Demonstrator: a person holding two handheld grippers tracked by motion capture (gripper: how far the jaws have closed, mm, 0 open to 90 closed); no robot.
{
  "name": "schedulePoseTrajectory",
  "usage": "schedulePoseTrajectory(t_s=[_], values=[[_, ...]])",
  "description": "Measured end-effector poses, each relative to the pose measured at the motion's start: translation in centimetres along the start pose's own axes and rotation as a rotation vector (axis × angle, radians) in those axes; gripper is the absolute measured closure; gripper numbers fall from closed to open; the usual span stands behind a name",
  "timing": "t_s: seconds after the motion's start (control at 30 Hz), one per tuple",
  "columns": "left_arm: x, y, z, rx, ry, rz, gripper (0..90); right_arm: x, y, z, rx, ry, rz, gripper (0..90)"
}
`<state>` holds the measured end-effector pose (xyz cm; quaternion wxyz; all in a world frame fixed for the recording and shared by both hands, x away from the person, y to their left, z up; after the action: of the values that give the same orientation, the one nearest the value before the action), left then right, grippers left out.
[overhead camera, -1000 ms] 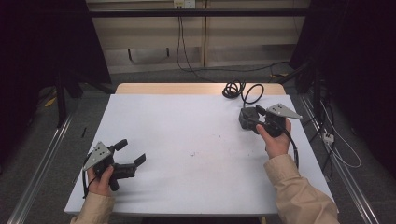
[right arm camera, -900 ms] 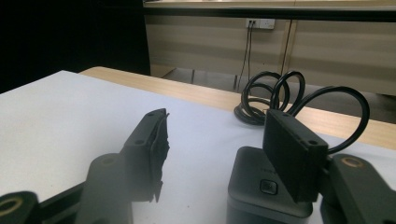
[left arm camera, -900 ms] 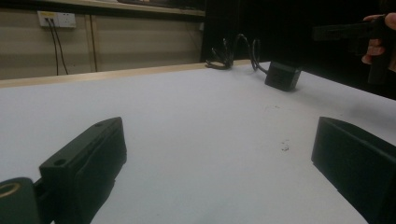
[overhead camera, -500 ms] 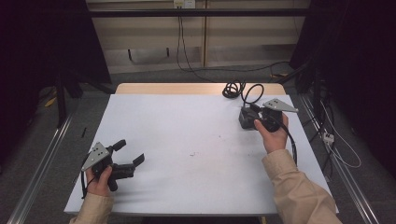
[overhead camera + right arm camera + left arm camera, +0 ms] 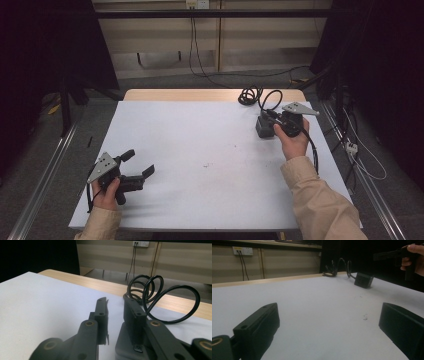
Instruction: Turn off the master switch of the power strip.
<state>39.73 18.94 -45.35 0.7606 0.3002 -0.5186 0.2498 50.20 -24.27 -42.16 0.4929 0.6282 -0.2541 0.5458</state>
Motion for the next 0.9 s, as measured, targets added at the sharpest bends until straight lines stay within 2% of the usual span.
schedulePoseTrajectory(t_s=[0.2,0.63,0.9], values=[[0.0,0.1,-0.2,0.005,0.005,0.003,2.8,0.0,-0.3,0.5,-0.006,-0.014,-0.003,78.0],[0.0,0.2,-0.2,0.004,0.003,0.001,2.8,-0.6,-0.6,1.9,-0.026,-0.041,-0.021,79.7],[-0.1,0.2,-0.2,0.005,0.000,-0.001,2.8,-1.6,-0.9,2.5,-0.033,-0.043,-0.055,81.6]])
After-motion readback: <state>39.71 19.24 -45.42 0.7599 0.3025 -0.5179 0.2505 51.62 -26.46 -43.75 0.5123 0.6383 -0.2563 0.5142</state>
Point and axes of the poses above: each handheld gripper's, and its own axes: y roughly backward along the jaws, x roughly out of its top, z roughly to its right, the point moved 8 cm from there along -y, roughly forward along the jaws, and after that the axes turned 9 degrees about y, right-handed, at the moved point
